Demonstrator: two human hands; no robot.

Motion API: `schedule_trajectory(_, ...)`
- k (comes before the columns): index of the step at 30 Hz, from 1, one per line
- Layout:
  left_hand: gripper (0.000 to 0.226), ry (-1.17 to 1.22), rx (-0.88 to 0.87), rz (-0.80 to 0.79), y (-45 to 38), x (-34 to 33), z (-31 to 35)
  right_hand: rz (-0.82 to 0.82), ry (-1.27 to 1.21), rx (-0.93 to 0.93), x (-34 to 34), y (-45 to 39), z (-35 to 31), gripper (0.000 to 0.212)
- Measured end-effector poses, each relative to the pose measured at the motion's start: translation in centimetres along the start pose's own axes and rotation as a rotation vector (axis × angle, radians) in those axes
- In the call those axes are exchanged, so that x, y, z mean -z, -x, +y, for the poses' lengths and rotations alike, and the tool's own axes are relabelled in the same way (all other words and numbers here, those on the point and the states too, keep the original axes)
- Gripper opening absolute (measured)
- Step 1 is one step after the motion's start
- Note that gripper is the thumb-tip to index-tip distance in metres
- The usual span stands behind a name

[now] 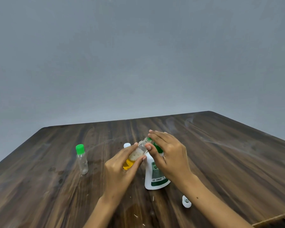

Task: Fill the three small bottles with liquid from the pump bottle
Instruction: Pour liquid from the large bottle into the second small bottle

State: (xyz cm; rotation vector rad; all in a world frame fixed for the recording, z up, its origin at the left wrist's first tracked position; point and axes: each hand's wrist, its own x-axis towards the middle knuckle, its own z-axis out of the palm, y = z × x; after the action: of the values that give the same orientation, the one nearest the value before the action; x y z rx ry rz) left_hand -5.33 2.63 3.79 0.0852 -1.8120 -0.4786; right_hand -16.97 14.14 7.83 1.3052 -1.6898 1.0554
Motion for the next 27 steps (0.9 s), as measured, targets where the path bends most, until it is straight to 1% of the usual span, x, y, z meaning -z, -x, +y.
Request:
schedule_trajectory(6, 0.043, 0.012, 0.010, 0.009, 0.0, 0.1, 0.0, 0.008, -0.006, 0.034, 0.1, -0.5, 0.2, 0.064)
schedule_trajectory(13, 0.040, 0.007, 0.007, 0.023, -0.1, 0.0, 0.0, 0.057, -0.052, 0.005, -0.8, 0.7, 0.2, 0.063)
schedule_trajectory(18, 0.042, 0.011, 0.019, 0.015, 0.0, 0.2, -0.1, 0.040, -0.063, 0.056, -0.4, -0.4, 0.4, 0.062)
schedule_trajectory(24, 0.041, 0.001, 0.009, 0.020, -0.1, 0.1, -0.1, 0.067, -0.105, -0.011, -1.1, 0.7, 0.2, 0.063)
schedule_trajectory(27, 0.043, -0.001, 0.009, 0.014, 0.0, 0.2, -0.2, 0.051, -0.107, 0.003, -0.8, 0.1, 0.3, 0.064)
